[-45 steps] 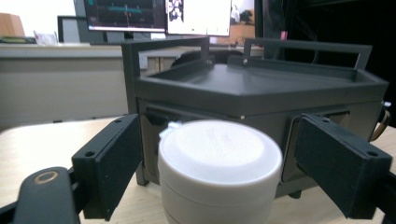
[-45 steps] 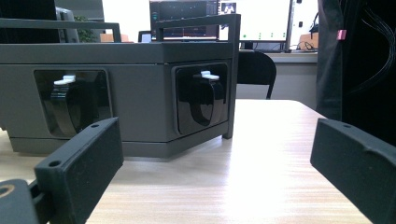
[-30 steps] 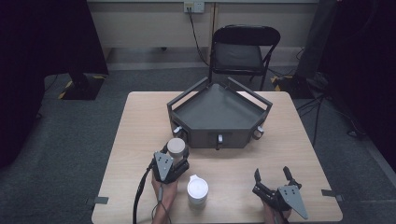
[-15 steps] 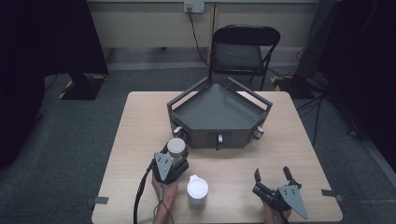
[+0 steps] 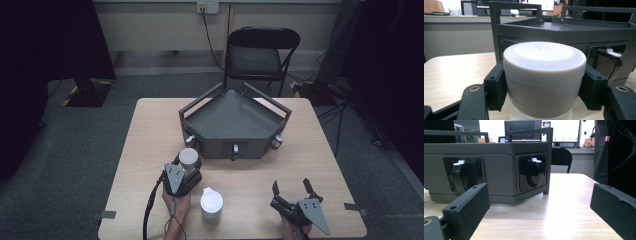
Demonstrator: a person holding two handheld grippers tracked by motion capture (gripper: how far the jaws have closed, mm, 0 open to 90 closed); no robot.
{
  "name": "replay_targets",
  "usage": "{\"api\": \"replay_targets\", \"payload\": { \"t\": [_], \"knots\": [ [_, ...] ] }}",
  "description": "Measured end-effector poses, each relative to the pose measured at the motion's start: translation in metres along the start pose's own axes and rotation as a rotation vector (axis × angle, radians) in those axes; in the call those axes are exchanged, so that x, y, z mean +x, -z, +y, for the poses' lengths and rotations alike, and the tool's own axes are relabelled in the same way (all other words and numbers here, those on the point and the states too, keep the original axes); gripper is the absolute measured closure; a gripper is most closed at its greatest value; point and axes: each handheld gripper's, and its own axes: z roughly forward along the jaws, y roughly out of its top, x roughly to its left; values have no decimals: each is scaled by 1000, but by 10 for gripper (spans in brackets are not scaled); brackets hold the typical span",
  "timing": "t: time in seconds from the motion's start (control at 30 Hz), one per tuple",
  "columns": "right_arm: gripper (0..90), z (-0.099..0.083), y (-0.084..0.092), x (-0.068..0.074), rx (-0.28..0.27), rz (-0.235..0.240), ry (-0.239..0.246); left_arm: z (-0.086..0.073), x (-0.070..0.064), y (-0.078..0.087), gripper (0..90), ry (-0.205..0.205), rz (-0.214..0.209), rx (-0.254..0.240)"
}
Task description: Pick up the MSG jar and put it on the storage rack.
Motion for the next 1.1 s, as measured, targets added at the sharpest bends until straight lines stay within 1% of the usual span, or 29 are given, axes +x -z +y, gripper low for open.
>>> {"api": "replay_targets", "payload": {
  "t": [0.07, 0.17, 0.27, 0.37, 0.43, 0.57, 0.67, 0.93, 1.07, 1.1],
  "knots": [
    [9, 0, 0, 0, 0, 0, 0, 1, 1, 0, 343, 2, -6, 4],
    [9, 0, 0, 0, 0, 0, 0, 1, -1, 1, 343, -8, -3, 0],
    [9, 0, 0, 0, 0, 0, 0, 1, -1, 1, 343, -2, -6, -4],
    [9, 0, 0, 0, 0, 0, 0, 3, 0, 2, 343, -13, -10, -5],
    [9, 0, 0, 0, 0, 0, 1, 6, 1, 4, 343, -9, -15, -4],
    [9, 0, 0, 0, 0, 0, 0, 11, 1, 7, 343, -23, -20, -8],
    [9, 0, 0, 0, 0, 0, 0, 15, 4, 9, 343, -21, -33, -14],
    [9, 0, 0, 0, 0, 0, 0, 23, 9, 12, 343, -45, -68, -19],
    [9, 0, 0, 0, 0, 0, 0, 26, 14, 13, 343, -35, -96, -28],
    [9, 0, 0, 0, 0, 0, 0, 27, 14, 14, 342, -38, -102, -31]
  ]
}}
